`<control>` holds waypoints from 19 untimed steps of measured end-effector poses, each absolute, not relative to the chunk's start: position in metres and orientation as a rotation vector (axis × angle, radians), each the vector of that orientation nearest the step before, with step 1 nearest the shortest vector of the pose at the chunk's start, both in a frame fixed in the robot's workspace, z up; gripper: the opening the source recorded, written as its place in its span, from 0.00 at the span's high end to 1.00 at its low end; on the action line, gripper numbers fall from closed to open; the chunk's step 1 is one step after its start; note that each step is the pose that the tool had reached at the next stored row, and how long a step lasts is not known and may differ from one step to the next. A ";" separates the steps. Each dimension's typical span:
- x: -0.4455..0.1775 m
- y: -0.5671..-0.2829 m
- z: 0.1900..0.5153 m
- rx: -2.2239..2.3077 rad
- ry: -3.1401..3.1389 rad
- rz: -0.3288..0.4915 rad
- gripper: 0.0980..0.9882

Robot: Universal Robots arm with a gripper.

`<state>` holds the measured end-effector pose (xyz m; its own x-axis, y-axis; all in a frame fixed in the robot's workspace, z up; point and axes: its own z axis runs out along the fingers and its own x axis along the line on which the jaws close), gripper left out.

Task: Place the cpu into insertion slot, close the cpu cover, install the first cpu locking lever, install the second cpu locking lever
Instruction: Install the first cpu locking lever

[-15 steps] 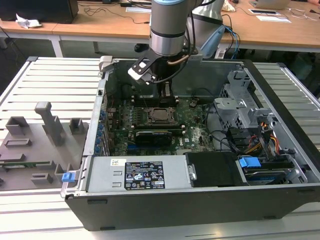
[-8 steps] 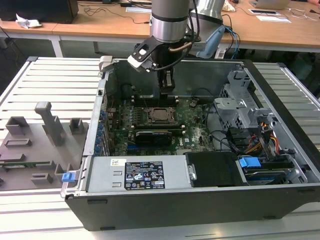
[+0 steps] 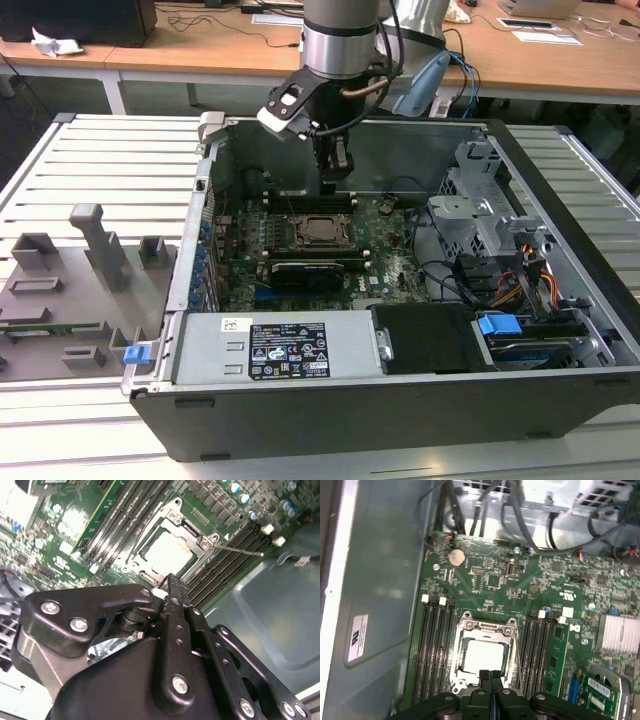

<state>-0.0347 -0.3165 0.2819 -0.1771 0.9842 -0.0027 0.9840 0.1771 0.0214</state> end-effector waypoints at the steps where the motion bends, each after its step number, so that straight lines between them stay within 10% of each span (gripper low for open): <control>1: -0.035 -0.317 0.282 1.955 2.439 0.023 0.99; 19: -0.035 -0.317 0.282 1.422 2.788 0.028 0.99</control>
<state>-0.0348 -0.3166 0.2819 -0.5870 0.8096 -0.0027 0.8094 0.5869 0.0214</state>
